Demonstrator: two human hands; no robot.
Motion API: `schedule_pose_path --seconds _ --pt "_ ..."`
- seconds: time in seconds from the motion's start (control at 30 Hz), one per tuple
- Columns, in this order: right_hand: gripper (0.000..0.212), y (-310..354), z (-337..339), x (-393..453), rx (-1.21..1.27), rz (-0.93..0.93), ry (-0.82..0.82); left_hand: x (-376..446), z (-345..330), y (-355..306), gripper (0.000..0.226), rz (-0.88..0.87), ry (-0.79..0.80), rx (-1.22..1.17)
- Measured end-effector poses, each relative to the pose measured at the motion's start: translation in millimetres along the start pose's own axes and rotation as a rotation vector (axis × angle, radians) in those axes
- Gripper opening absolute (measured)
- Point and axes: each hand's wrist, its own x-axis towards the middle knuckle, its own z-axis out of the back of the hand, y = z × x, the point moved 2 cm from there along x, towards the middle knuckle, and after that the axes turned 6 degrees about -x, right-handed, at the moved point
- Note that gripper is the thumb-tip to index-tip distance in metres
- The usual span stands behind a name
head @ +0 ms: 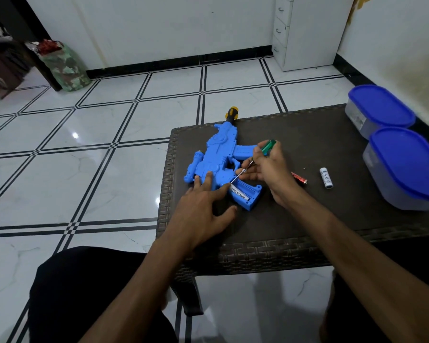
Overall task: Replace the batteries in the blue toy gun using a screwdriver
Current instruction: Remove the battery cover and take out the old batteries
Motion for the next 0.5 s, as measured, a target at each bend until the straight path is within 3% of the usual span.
schedule_pose_path --seconds 0.2,0.33,0.5 --pt "0.011 1 3 -2 -0.017 0.052 -0.032 2 8 -7 0.054 0.079 -0.021 -0.272" --pt "0.010 20 13 -7 -0.078 0.188 -0.118 0 10 -16 0.037 -0.039 -0.181 -0.254" --pt "0.016 48 40 -23 -0.341 0.232 -0.111 5 11 -24 0.015 0.040 -0.367 -0.339"
